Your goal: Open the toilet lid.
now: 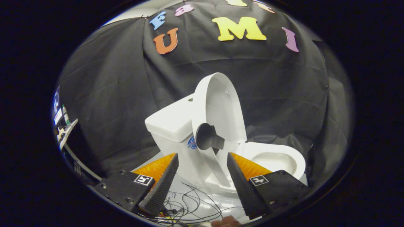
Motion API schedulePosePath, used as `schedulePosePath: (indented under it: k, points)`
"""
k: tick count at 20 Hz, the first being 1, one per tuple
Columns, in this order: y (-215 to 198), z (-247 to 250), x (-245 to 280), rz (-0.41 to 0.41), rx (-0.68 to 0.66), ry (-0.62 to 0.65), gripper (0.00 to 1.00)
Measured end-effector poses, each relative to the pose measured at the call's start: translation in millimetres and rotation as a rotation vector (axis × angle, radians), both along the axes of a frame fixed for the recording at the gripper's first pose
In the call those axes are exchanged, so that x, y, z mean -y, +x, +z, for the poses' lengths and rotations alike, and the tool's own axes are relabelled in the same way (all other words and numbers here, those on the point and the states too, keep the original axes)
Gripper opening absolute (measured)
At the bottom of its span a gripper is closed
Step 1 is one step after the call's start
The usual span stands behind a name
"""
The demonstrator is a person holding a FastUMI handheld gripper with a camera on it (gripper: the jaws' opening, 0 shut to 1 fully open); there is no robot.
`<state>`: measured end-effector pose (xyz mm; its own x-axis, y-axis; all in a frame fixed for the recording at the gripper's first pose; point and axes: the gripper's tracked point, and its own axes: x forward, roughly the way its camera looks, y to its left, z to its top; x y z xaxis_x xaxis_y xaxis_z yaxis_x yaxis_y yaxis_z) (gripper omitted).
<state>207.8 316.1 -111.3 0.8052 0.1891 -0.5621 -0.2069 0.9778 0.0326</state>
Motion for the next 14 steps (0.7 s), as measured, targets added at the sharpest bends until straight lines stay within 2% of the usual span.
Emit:
schedulePosePath:
  k: [5, 10, 14]
  points:
    - [-25, 47, 46, -0.001, 0.129, 0.047, 0.96]
    - [-60, 91, 99, 0.013, 0.333, -0.009, 0.96]
    - [-96, 116, 128, 0.023, 0.426, 0.016, 0.98]
